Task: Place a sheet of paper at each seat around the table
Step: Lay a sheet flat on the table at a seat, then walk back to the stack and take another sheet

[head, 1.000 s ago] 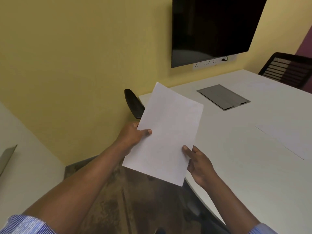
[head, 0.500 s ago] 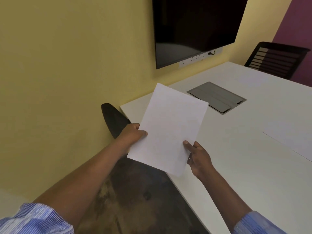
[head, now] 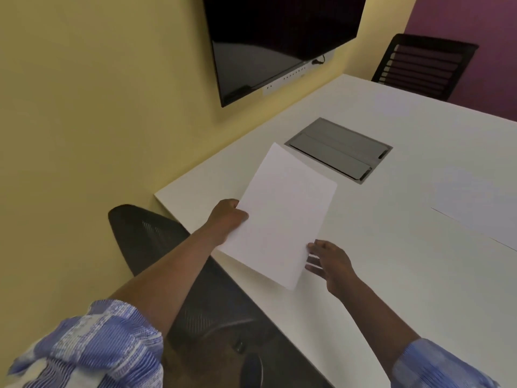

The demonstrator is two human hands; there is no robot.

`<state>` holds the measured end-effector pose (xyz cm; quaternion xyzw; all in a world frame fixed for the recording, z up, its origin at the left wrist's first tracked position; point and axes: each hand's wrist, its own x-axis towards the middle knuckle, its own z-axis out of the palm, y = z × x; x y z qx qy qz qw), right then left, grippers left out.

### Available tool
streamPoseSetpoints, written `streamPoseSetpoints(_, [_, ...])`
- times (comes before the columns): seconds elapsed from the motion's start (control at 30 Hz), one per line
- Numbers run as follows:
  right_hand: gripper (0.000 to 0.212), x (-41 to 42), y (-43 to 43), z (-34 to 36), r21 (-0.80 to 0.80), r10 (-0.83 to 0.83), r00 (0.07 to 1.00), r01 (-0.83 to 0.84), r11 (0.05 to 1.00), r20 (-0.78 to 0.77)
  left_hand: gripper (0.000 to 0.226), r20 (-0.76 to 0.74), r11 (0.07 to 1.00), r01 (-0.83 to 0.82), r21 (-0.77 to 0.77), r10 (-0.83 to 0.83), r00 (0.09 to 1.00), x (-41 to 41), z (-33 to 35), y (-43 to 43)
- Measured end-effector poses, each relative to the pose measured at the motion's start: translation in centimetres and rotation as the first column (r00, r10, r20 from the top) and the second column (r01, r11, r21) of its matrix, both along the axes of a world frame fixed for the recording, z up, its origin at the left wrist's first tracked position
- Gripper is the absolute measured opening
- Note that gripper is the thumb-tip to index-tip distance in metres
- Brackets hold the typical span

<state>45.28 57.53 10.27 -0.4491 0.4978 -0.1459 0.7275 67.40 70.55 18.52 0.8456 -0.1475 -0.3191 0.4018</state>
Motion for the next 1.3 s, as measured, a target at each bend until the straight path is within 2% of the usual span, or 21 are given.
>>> streamPoseSetpoints(0.07, [0.002,2.1,-0.3,-1.5,-0.001,-0.001,0.998,0.001,1.000,-0.059,0.020,0.012,0.998,0.047,0.038,-0.048,0.999,2.9,-2.0,-1.5])
streamPoseSetpoints(0.33, [0.003,8.9,-0.5,-7.0,0.053,-0.048,0.974,0.062,0.997,-0.222,0.022,0.065,0.949,0.200,0.243,-0.222,0.973,10.4,-10.8,-4.8])
streamPoseSetpoints(0.4, [0.003,10.1,-0.2,-8.3,0.085,-0.066,0.964,0.091,0.992,-0.259,0.029,0.081,0.920,0.240,0.309,-0.277,0.957,11.3,-12.9,-5.3])
streamPoseSetpoints(0.47, [0.002,11.1,0.2,-9.6,0.107,-0.081,0.952,0.117,0.987,-0.294,0.046,0.102,0.879,0.273,0.390,-0.336,0.936,11.6,-14.6,-5.6])
streamPoseSetpoints(0.57, [0.002,12.1,0.8,-11.1,0.119,-0.120,0.930,0.171,0.978,-0.346,0.094,0.271,0.748,0.286,0.598,-0.525,0.806,11.2,-17.1,-5.5])
streamPoseSetpoints(0.63, [0.005,12.5,1.1,-11.8,0.113,-0.138,0.918,0.192,0.975,-0.372,0.114,0.310,0.672,0.332,0.662,-0.649,0.695,10.7,-18.4,-5.2])
streamPoseSetpoints(0.73, [0.006,13.0,1.1,-12.1,0.108,-0.129,0.909,0.186,0.977,-0.395,0.123,0.209,0.540,0.454,0.709,-0.776,0.595,9.9,-20.2,-4.7])
streamPoseSetpoints(0.83, [0.009,13.3,1.2,-11.8,0.032,-0.134,0.893,0.164,0.986,-0.429,0.125,0.129,0.472,0.503,0.724,-0.808,0.574,9.2,-21.4,-4.2])
streamPoseSetpoints(0.87, [0.017,13.4,1.3,-11.7,-0.062,-0.135,0.865,0.120,0.991,-0.483,0.124,0.127,0.476,0.504,0.721,-0.805,0.579,9.1,-21.6,-4.0])
streamPoseSetpoints(0.93, [0.037,13.4,1.7,-11.3,-0.315,-0.130,0.755,-0.105,0.943,-0.642,0.124,0.137,0.480,0.497,0.723,-0.804,0.578,8.9,-21.8,-3.9])
streamPoseSetpoints(1.0, [0.056,13.1,2.1,-11.3,-0.506,-0.136,0.691,-0.366,0.781,-0.710,0.123,0.143,0.480,0.496,0.723,-0.808,0.572,8.9,-21.7,-4.0])
streamPoseSetpoints(1.03, [0.064,13.1,2.2,-11.5,-0.537,-0.105,0.668,-0.484,0.691,-0.737,0.124,0.142,0.478,0.499,0.723,-0.810,0.569,8.9,-21.7,-4.0])
streamPoseSetpoints(1.07, [0.069,13.1,2.2,-11.6,-0.522,-0.063,0.621,-0.594,0.612,-0.781,0.124,0.139,0.474,0.502,0.723,-0.812,0.567,8.9,-21.6,-4.0])
streamPoseSetpoints(1.13, [0.074,13.1,2.2,-12.2,-0.422,0.003,0.493,-0.748,0.512,-0.870,0.124,0.134,0.471,0.508,0.721,-0.814,0.565,9.0,-21.6,-4.1])
streamPoseSetpoints(1.2, [0.075,13.1,2.4,-12.6,-0.349,0.038,0.416,-0.807,0.477,-0.909,0.124,0.131,0.469,0.513,0.719,-0.816,0.562,9.1,-21.6,-4.0])
streamPoseSetpoints(1.3, [0.078,13.1,2.9,-12.7,-0.334,0.053,0.405,-0.815,0.473,-0.913,0.124,0.138,0.470,0.511,0.720,-0.818,0.558,9.2,-21.7,-3.8])
